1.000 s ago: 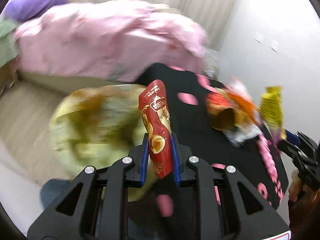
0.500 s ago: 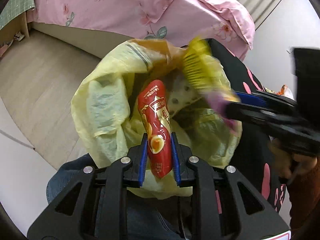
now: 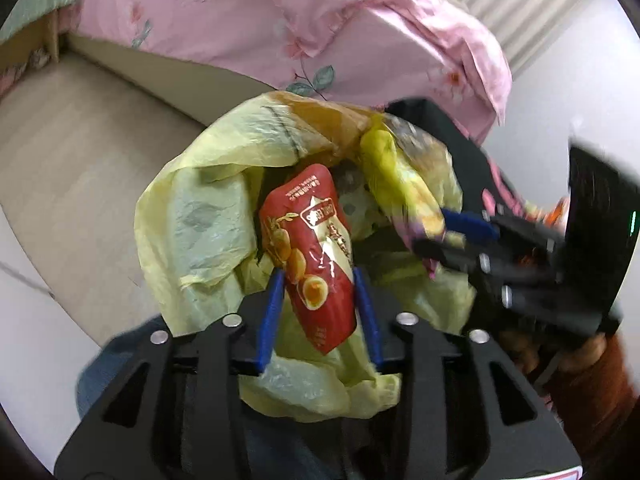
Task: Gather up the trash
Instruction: 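Carry both wrappers over the yellow bin and open both grippers to drop them, then grasp the orange snack bag with the left gripper while the right gripper grasps a yellow wafer pack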
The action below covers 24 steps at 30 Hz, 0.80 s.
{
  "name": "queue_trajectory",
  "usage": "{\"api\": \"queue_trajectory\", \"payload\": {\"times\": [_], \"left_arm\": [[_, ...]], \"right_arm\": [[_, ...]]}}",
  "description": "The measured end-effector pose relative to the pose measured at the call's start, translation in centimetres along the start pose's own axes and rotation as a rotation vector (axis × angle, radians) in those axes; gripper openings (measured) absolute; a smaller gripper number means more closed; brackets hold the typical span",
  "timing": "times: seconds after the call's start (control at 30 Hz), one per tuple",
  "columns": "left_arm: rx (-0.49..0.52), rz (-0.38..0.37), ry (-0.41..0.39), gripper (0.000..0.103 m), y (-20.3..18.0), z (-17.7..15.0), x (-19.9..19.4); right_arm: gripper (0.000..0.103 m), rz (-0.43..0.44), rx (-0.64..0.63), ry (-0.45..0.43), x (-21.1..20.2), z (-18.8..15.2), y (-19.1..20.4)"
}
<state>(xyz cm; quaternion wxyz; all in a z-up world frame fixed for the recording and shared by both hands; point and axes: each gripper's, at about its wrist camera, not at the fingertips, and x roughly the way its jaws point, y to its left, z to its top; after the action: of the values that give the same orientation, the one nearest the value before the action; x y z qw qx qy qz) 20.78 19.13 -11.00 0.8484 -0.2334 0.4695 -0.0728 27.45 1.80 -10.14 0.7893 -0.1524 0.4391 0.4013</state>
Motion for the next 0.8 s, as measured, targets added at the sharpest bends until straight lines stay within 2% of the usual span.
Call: {"api": "queue_trajectory", "payload": {"times": [0.1,0.23,0.43,0.57,0.67,0.8], "left_arm": [[-0.079,-0.015,-0.082,0.065,0.7,0.0,-2.1],[-0.1,-0.018,-0.188,0.068,0.2,0.4,-5.2],[-0.004,0.082,-0.313,0.069,-3.1,0.6,-8.0],[0.09,0.065,-0.318,0.069,-6.4,0.1,-7.6],[0.162,0.013,-0.282,0.069,-9.7,-0.7,-6.1],[0.258,-0.042,-0.238,0.069,-14.1,-2.0,-4.1]], "right_arm": [[0.055,-0.021,-0.049,0.013,-0.9,-1.0,0.7],[0.058,-0.094,-0.058,-0.033,-3.0,-2.1,1.0],[0.058,-0.129,0.043,-0.171,-9.7,-5.0,0.2],[0.058,-0.2,0.103,-0.251,-14.4,-8.0,-0.7],[0.058,-0.222,0.161,-0.301,-17.7,-11.0,-2.1],[0.058,-0.3,0.213,-0.266,-20.9,-15.5,-3.3]]}}
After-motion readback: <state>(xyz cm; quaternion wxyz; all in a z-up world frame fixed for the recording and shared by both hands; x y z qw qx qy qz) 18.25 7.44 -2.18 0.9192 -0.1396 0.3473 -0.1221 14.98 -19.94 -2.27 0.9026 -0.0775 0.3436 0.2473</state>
